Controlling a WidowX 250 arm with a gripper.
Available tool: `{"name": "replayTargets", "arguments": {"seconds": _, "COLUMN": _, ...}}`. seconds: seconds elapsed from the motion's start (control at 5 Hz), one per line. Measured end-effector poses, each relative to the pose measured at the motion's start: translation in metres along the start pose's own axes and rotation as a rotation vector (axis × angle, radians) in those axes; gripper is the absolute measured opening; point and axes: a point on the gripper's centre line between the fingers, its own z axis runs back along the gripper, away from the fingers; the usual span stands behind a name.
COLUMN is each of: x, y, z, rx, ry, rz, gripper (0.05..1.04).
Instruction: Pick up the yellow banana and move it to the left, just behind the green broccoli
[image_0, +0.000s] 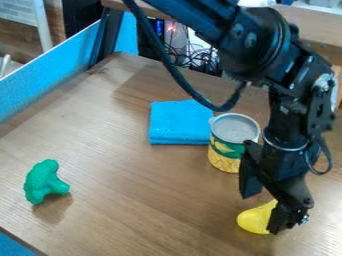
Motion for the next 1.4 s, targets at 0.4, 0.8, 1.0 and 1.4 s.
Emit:
{"name": "replayTargets", "arguments": {"seconds": 0.4, "x": 0.008, "y": -0.008, "z": -0.021, "rx": -0.022, "ry": 0.023, "rz": -0.041, "gripper": 0.667}}
{"name": "replayTargets", "arguments": {"seconds": 0.8, "x": 0.006, "y": -0.007, "z": -0.016, "rx": -0.014, "ry": 0.031, "rz": -0.026, "gripper": 0.604}}
{"name": "replayTargets", "arguments": {"seconds": 1.0, "x": 0.014, "y": -0.006, "z": 0.021, "rx": -0.002, "ry": -0.068, "rz": -0.034, "gripper": 0.604}}
{"name": "replayTargets", "arguments": {"seconds": 1.4, "x": -0.002, "y": 0.025, "z": 0.108, "rx": 0.063, "ry": -0.26, "rz": 0.126, "gripper": 0.604}}
